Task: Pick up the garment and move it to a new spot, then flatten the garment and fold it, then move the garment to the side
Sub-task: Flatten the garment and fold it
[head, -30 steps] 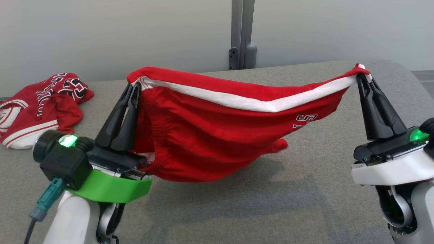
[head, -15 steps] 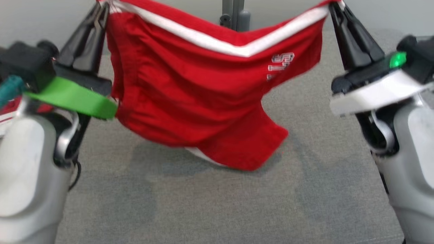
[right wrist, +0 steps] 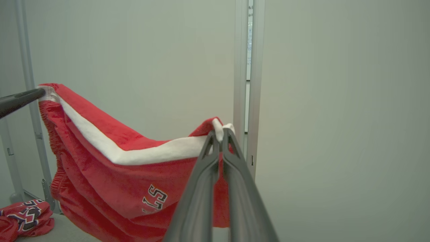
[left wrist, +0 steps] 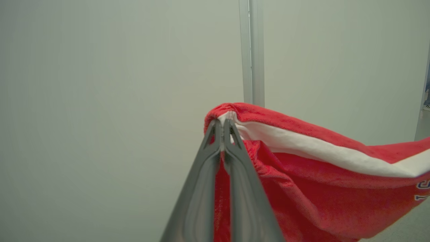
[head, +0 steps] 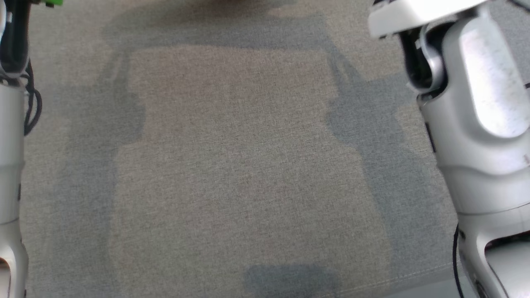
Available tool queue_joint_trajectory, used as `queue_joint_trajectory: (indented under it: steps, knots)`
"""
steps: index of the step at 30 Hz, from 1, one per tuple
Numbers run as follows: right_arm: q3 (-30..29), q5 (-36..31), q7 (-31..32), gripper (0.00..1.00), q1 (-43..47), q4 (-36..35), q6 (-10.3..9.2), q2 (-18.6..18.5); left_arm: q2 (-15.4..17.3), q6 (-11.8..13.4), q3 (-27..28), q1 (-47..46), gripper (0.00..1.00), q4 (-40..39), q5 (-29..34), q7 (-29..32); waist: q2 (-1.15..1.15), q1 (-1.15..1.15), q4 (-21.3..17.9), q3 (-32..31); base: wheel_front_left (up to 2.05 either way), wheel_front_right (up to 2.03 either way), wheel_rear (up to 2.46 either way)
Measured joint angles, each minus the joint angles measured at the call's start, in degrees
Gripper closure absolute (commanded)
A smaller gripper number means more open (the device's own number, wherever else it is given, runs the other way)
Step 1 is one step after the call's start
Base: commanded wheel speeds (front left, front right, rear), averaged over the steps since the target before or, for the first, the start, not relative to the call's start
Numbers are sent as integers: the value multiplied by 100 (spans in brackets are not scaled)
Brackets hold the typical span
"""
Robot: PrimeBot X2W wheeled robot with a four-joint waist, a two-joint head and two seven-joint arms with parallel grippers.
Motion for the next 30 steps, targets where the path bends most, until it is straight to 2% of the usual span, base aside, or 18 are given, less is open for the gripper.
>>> queue_joint_trajectory:
  steps: [5, 10, 14, 19, 22, 30]
  knots:
    - [427, 244, -159, 100, 720, 583, 0, 83, -33, 0, -140, 832, 100, 623, -408, -325, 0, 0, -121, 403, 0, 0, 0]
    - [483, 557, -233, 100, 1385, 743, 0, 69, 11, 0, -427, 1609, 100, 536, -889, -679, 0, 0, -158, 602, 0, 0, 0]
    - [495, 631, -259, 100, 1903, 476, 0, -84, 145, 0, -502, 2209, 100, 152, -1146, -840, 0, 0, -95, 554, 0, 0, 0]
    - [292, 748, -264, 100, 2682, -143, 0, -213, 162, 9, -469, 3041, 100, -410, -1155, -912, 0, -1, 31, 365, 0, 0, 0]
    - [120, 847, -265, 100, 3198, -502, 1, -268, 29, 87, -305, 3617, 100, -861, -1109, -931, 0, -1, 104, 218, 0, 0, 0]
    - [-210, 965, -257, 100, 4587, -1337, 2, -417, -639, 189, 363, 5339, 100, -2081, -750, -936, 0, -1, 267, -288, 0, 0, 0]
